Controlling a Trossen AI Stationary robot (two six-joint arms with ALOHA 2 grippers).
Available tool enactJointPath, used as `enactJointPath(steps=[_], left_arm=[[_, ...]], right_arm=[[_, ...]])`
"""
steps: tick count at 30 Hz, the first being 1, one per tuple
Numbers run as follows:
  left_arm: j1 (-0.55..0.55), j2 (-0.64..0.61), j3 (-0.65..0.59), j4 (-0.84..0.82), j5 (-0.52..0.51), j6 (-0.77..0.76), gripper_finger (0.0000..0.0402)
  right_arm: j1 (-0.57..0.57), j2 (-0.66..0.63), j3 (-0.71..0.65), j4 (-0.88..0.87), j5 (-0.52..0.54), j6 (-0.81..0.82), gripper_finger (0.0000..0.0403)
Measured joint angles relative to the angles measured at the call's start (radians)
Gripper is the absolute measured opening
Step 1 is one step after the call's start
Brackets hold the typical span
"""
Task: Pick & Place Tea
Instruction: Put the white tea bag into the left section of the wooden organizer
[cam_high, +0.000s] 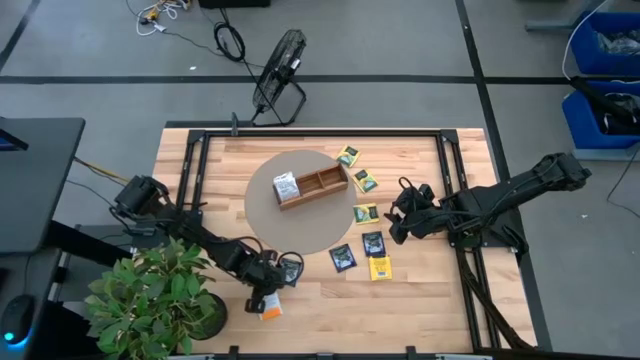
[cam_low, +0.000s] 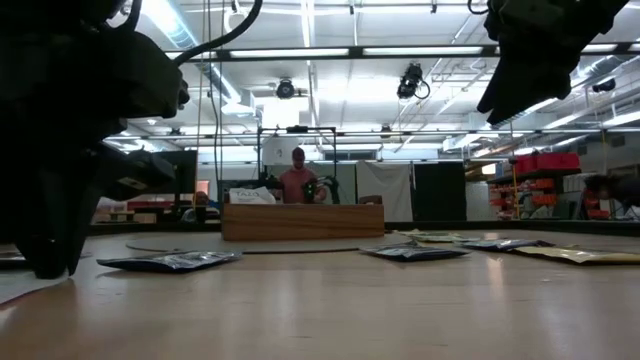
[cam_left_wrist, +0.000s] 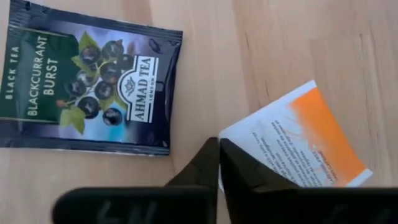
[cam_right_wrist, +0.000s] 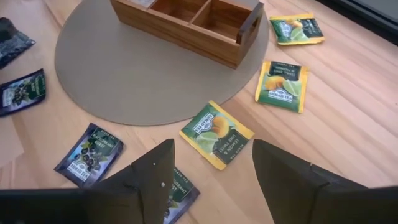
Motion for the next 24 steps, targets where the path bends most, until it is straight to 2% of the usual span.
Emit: enactJointPath(steps=[5, 13, 19, 24], left_arm=[[0.017, 0.009, 0.0, 0.003, 0.026, -0.013, 0.0004], [0.075, -0.077, 0.0, -0.094, 0.032, -0.034, 0.0002], [0.112, -0.095, 0.075, -0.203, 0.028, 0.022, 0.0001], [0.132, -0.096, 0.144, -0.22, 0.034, 0.078, 0.0001]], right_arm=[[0.0, 0.0, 0.0, -0.001, 0.001, 0.004, 0.0224], [0.0, 0.0, 0.0, -0.005, 0.009, -0.001, 0.0224], [0.0, 0.0, 0.0, -0.01, 0.009, -0.001, 0.0224], [0.0, 0.0, 0.0, -0.009, 0.009, -0.016, 0.0224]])
